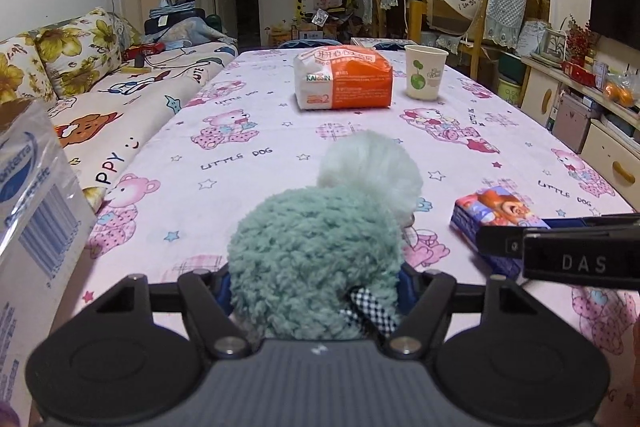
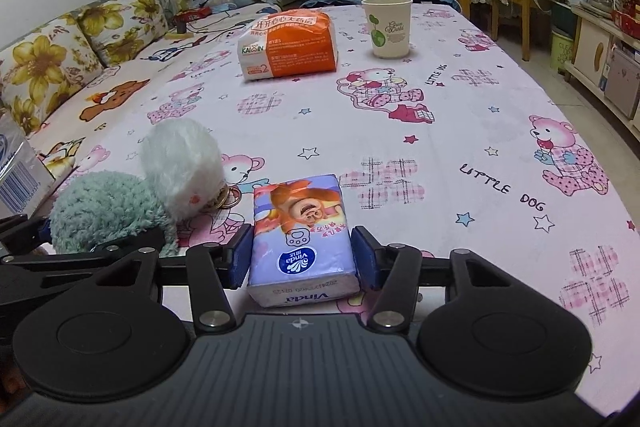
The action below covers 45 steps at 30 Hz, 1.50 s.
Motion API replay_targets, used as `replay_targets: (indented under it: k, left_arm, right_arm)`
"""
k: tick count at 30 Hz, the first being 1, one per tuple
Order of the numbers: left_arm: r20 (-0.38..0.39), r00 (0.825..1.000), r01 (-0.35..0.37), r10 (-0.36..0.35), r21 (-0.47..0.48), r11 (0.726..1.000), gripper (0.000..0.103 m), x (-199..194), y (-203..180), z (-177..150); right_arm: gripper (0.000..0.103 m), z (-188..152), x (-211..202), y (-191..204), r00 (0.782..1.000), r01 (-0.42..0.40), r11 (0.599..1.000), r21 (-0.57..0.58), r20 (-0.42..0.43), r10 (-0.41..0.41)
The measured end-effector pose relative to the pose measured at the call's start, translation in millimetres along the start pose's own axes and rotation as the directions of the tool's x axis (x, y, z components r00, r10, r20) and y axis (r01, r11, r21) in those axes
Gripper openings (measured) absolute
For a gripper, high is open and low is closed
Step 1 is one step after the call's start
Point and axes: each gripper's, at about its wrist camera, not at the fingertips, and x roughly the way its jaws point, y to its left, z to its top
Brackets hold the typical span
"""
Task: Organize soft objects
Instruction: 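Grasp the teal knit pompom hat with left tool while right tool grasps blue Vinda tissue pack, then carry the teal hat and tissue pack over the cardboard box and open both tools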
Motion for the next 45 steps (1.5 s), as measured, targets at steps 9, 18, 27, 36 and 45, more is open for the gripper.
replay_targets:
  k: [9, 18, 27, 36, 45]
  left_arm:
    - [0.031, 1.000, -0.002, 0.003, -0.039, 0.999, 0.070, -28, 9, -4]
    - [0.101, 0.995, -0.024, 0.029, -0.049, 0.999, 0.070, -67, 17, -7]
    - [0.170, 0.984, -0.047, 0.054, -0.047, 0.998, 0.070, -106, 24, -10]
    - [0.264, 0.960, -0.074, 0.093, -0.082, 0.994, 0.070, -133, 43, 4]
    - [0.320, 0.927, -0.149, 0.198, -0.170, 0.974, 0.070, -151, 84, 12]
  right_arm:
    - [0.065, 0, -11, 5, 1.000, -0.002, 1.000, 0.031, 0.023, 0.001]
    - [0.065, -2, -24, 17, 0.999, -0.027, 0.999, 0.040, 0.046, 0.025]
    - [0.065, -7, -36, 28, 0.997, -0.050, 0.999, 0.018, 0.067, 0.049]
    - [0.065, -5, -57, 38, 0.990, -0.098, 0.995, -0.010, 0.100, 0.099]
    - [0.065, 5, -72, 79, 0.969, -0.178, 0.979, -0.100, 0.154, 0.192]
